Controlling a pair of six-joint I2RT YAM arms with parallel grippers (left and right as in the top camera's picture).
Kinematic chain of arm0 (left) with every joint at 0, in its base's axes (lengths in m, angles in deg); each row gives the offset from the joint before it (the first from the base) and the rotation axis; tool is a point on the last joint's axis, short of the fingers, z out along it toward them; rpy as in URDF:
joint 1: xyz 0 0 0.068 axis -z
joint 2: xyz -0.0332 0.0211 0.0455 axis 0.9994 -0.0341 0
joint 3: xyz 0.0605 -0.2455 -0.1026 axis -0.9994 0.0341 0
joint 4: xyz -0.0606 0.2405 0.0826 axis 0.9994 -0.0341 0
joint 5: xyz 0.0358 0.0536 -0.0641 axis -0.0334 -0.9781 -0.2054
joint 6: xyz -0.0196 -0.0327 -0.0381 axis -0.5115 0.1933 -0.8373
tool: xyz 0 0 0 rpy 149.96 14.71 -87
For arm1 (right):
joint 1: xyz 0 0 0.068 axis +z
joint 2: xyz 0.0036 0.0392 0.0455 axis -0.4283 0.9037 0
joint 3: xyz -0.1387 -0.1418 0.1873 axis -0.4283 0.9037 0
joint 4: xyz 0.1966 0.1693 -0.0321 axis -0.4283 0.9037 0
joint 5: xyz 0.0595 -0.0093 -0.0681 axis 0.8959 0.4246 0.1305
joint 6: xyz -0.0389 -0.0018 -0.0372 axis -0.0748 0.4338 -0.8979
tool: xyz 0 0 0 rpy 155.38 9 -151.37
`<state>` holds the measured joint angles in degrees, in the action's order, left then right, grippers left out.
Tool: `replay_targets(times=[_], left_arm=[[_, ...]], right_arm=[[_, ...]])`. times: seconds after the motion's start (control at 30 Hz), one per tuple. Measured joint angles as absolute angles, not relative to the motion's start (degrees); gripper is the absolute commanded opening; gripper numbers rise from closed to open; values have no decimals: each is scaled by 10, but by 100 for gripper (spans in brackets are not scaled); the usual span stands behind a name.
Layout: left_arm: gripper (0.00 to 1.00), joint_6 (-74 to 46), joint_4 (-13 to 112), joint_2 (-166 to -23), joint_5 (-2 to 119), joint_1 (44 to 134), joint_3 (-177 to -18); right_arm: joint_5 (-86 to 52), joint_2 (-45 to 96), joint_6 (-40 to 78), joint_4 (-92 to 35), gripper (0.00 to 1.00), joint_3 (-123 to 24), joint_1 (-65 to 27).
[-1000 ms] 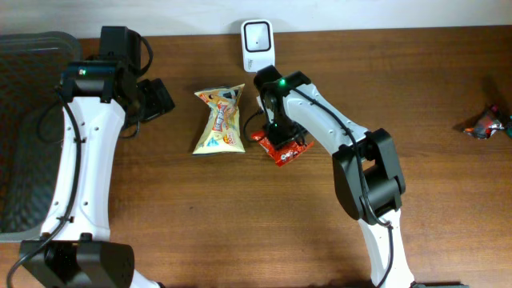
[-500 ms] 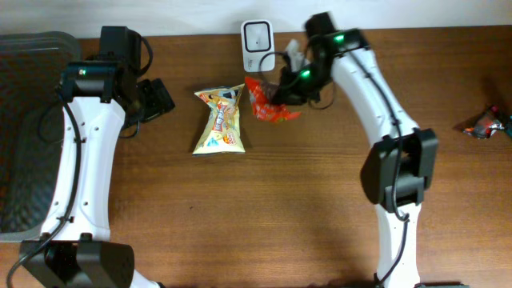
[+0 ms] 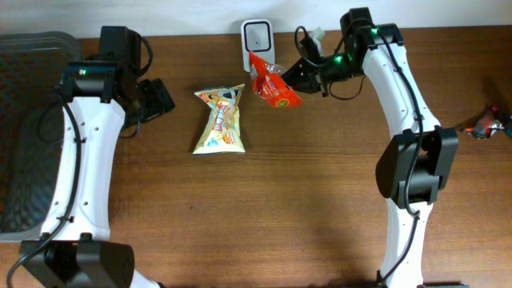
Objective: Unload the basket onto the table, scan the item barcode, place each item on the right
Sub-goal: 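Return the right gripper and grasp the red snack packet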
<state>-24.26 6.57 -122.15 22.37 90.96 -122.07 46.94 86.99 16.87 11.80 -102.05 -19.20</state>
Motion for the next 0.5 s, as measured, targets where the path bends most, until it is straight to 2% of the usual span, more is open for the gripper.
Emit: replay_targets(times=[0.2,0.33,0.47,0.5], left_arm=[[99,-243,66,-1221,224,910,-1221],[99,-243,66,-1221,224,910,-1221],[99,-243,66,-1221,224,910,-1221],[99,-243,66,-1221,224,910,-1221]], right_arm=[[438,870,178,103,4,-1020,-192],[142,871,218,129,4,-1020,-177],[-54,875,225,144,4,-1020,-114],[-92,881,226,144,8,-1020,-95]])
